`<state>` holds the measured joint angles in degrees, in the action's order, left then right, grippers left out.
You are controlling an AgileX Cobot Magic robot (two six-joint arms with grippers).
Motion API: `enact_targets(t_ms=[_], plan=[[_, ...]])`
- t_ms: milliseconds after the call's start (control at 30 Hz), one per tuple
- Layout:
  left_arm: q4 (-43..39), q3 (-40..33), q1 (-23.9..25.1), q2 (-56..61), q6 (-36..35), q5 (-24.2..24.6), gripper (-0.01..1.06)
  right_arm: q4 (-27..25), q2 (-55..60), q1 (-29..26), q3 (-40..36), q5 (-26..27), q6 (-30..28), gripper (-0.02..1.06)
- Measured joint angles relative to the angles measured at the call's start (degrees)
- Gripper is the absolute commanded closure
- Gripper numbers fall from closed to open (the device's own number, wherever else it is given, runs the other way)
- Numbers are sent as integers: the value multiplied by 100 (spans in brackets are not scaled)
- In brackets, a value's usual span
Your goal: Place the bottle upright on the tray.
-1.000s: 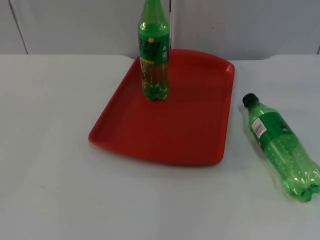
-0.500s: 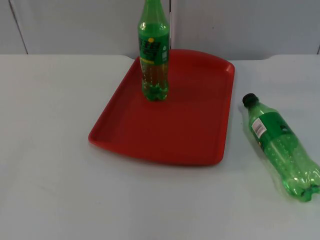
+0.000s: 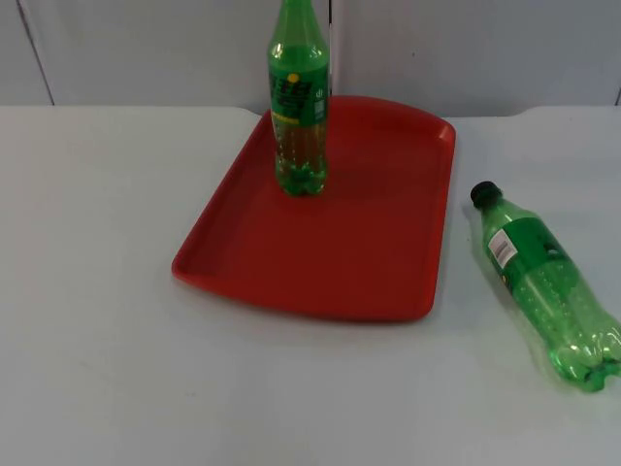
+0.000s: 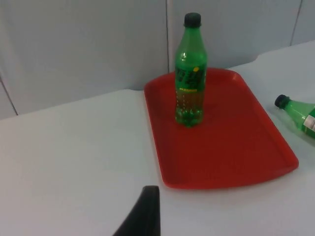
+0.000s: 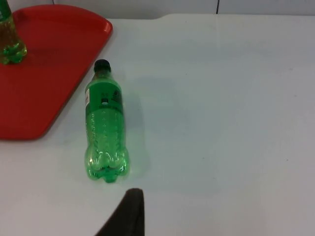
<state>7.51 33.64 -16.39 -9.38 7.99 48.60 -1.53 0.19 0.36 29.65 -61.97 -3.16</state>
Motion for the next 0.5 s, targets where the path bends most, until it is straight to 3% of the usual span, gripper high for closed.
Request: enact_targets(t_ms=[500], plan=[[-151,0,0,912,52,733,12,0,0,0,0,0,0,-1]])
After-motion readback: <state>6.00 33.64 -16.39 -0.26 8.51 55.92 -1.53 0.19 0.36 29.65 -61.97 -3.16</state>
